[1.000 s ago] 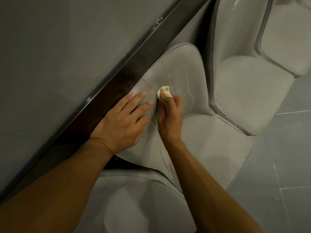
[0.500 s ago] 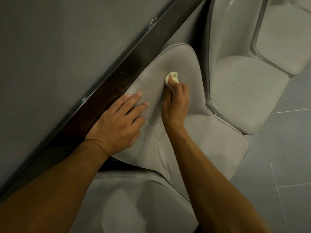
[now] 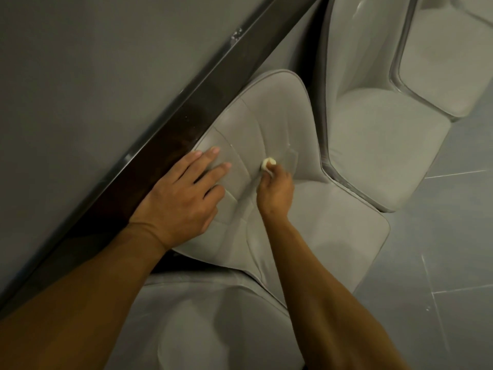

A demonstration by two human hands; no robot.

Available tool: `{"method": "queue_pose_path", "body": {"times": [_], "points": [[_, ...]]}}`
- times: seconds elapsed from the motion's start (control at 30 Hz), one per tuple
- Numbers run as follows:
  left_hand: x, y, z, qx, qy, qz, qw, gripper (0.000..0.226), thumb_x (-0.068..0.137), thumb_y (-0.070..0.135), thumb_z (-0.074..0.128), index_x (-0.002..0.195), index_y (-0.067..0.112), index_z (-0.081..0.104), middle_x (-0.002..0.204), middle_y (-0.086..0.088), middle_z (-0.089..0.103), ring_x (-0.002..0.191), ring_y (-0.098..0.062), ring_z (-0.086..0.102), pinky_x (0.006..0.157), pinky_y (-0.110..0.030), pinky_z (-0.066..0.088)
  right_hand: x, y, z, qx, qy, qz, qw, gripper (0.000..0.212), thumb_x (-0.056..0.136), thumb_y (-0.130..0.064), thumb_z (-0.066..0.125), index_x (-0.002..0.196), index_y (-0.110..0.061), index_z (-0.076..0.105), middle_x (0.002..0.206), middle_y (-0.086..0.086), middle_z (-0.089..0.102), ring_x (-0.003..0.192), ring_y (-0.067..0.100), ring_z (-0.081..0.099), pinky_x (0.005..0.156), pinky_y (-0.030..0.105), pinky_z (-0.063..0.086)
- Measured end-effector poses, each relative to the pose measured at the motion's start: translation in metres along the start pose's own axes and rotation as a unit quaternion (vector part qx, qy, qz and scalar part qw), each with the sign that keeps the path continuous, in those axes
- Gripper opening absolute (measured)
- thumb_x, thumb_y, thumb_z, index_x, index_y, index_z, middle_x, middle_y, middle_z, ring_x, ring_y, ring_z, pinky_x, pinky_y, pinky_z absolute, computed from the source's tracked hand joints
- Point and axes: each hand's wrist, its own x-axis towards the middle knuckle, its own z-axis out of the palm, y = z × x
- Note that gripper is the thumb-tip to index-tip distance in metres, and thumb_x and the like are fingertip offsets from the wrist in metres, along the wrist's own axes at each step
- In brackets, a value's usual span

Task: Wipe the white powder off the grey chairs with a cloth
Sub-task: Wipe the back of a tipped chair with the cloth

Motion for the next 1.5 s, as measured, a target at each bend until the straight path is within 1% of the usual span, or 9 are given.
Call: {"method": "queue_pose_path", "body": {"times": [0.1,0.27,0.53,0.73,0.9,1.0,1.13,1.3,1.5], "points": [[0.000,0.000,-0.001,-0.003,0.002,0.002,1.000,0.022,0.097,0.023,0.043,0.092,0.010,0.060,0.145,-0.020,0.055,0.142,-0.044,0.041,0.120,-0.052,0.026,0.000,-0.005,-0.009,0.033,0.052,0.002,0.998,0.031,0.103,-0.024,0.052,0.130,-0.014,0.061,0.119,0.009,0.056,0.102,0.016,0.055,0.085,0.017,0.037],[0.001,0.001,-0.003,-0.008,-0.012,0.001,1.000,0.024,0.096,0.025,0.042,0.093,0.010,0.060,0.145,-0.021,0.055,0.143,-0.044,0.040,0.120,-0.052,0.025,0.007,-0.050,-0.009,0.056,0.135,-0.265,0.953,0.030,0.100,-0.017,0.057,0.128,-0.007,0.062,0.108,0.011,0.057,0.095,0.016,0.054,0.081,0.018,0.044],[0.001,0.001,-0.001,-0.006,0.008,0.000,1.000,0.023,0.097,0.021,0.044,0.088,0.010,0.062,0.143,-0.020,0.058,0.141,-0.044,0.043,0.118,-0.053,0.033,0.047,0.035,-0.022,-0.059,0.039,-0.031,0.997,0.031,0.100,-0.023,0.054,0.129,-0.019,0.064,0.104,0.005,0.051,0.096,0.027,0.060,0.082,0.028,0.041],[0.001,0.001,0.000,-0.006,0.014,0.003,1.000,0.021,0.096,0.021,0.047,0.086,0.010,0.062,0.143,-0.020,0.058,0.141,-0.043,0.044,0.117,-0.052,0.032,0.042,0.003,-0.030,0.015,0.121,-0.251,0.960,0.027,0.099,-0.017,0.059,0.126,-0.017,0.066,0.103,0.003,0.054,0.088,0.013,0.053,0.077,0.017,0.042],[0.001,0.002,0.000,-0.004,0.010,0.003,1.000,0.021,0.095,0.021,0.046,0.086,0.010,0.062,0.143,-0.019,0.057,0.142,-0.043,0.043,0.118,-0.052,0.031,0.044,0.050,-0.010,-0.077,-0.061,0.029,0.995,0.030,0.098,-0.028,0.057,0.126,-0.021,0.067,0.113,0.008,0.067,0.103,0.028,0.066,0.093,0.038,0.053],[0.001,0.002,0.001,-0.003,0.009,0.000,1.000,0.025,0.097,0.022,0.044,0.086,0.010,0.062,0.143,-0.019,0.057,0.142,-0.044,0.043,0.118,-0.052,0.030,0.033,0.061,-0.013,0.030,-0.014,0.144,0.989,0.032,0.099,-0.027,0.057,0.127,-0.015,0.067,0.119,0.012,0.067,0.111,0.028,0.064,0.102,0.036,0.049],[0.001,0.002,-0.001,-0.003,0.006,0.002,1.000,0.025,0.098,0.023,0.043,0.088,0.010,0.061,0.144,-0.020,0.056,0.142,-0.043,0.042,0.118,-0.052,0.030,0.011,0.019,-0.020,0.074,0.083,-0.020,0.994,0.033,0.100,-0.020,0.056,0.131,-0.011,0.062,0.116,0.011,0.059,0.103,0.012,0.055,0.091,0.007,0.037],[0.001,0.002,-0.003,0.000,-0.001,0.001,1.000,0.025,0.098,0.024,0.042,0.091,0.010,0.062,0.144,-0.021,0.056,0.141,-0.044,0.043,0.118,-0.052,0.028,-0.005,-0.023,-0.011,0.101,0.091,-0.255,0.957,0.037,0.100,-0.015,0.058,0.137,-0.020,0.056,0.103,0.004,0.051,0.090,0.014,0.054,0.082,0.019,0.045],[0.000,0.001,0.000,0.000,0.009,0.004,1.000,0.019,0.096,0.022,0.047,0.091,0.010,0.060,0.144,-0.020,0.057,0.141,-0.044,0.044,0.118,-0.053,0.032,0.000,0.043,0.006,-0.037,-0.083,0.061,0.994,0.036,0.101,-0.031,0.052,0.133,-0.021,0.063,0.111,0.015,0.065,0.102,0.032,0.065,0.095,0.042,0.052]]}}
